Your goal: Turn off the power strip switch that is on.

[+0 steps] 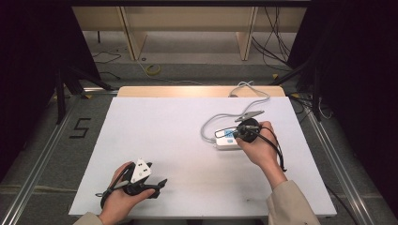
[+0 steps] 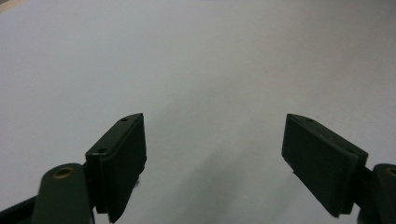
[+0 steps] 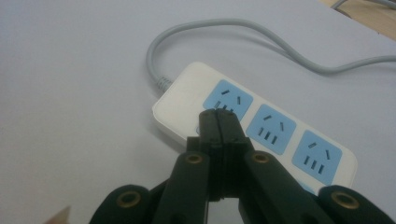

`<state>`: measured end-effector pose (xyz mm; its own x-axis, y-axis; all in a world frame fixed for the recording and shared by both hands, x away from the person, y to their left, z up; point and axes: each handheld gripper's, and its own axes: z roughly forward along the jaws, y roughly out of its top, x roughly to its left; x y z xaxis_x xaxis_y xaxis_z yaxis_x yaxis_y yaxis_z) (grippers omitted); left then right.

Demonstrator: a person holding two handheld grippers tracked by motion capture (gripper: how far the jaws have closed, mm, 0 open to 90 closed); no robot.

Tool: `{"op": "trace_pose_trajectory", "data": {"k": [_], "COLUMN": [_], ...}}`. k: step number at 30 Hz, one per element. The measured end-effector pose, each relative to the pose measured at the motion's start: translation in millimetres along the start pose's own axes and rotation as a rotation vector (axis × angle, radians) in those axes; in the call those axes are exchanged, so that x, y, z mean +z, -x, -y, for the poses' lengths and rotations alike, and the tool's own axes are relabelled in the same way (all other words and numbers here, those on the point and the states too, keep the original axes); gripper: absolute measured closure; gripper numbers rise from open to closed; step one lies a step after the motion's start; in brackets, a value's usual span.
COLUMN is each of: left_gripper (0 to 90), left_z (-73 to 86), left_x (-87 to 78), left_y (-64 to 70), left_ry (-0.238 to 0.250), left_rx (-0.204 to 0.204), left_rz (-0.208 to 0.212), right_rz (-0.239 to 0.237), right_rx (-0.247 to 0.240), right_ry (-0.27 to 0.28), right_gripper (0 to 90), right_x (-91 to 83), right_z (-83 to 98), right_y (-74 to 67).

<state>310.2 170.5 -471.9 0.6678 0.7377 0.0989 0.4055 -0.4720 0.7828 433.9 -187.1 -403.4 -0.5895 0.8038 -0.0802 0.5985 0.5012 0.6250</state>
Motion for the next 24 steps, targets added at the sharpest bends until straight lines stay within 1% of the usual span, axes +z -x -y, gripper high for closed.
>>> {"op": "trace_pose_trajectory", "data": {"k": [3,16,24], "left_gripper": [21.9,21.9,21.9], "left_z": [0.0,0.0,-0.1], "left_x": [-0.1,-0.3,-0.5], "left_y": [0.0,-0.4,-0.6], "left_ry": [0.0,-0.003,-0.002], "left_rx": [0.0,-0.001,0.0], "left_rz": [0.0,0.002,0.003], "right_rz": [0.0,-0.006,-0.006], "right_rx": [-0.006,0.001,-0.005], "right_ry": [-0.007,-0.057,-0.074], "right_gripper": [90.0,90.0,90.0], "right_x": [1.6,7.7,8.9], "right_z": [-1.4,-4.8,-10.7], "right_y": [0.9,2.4,2.0]}}
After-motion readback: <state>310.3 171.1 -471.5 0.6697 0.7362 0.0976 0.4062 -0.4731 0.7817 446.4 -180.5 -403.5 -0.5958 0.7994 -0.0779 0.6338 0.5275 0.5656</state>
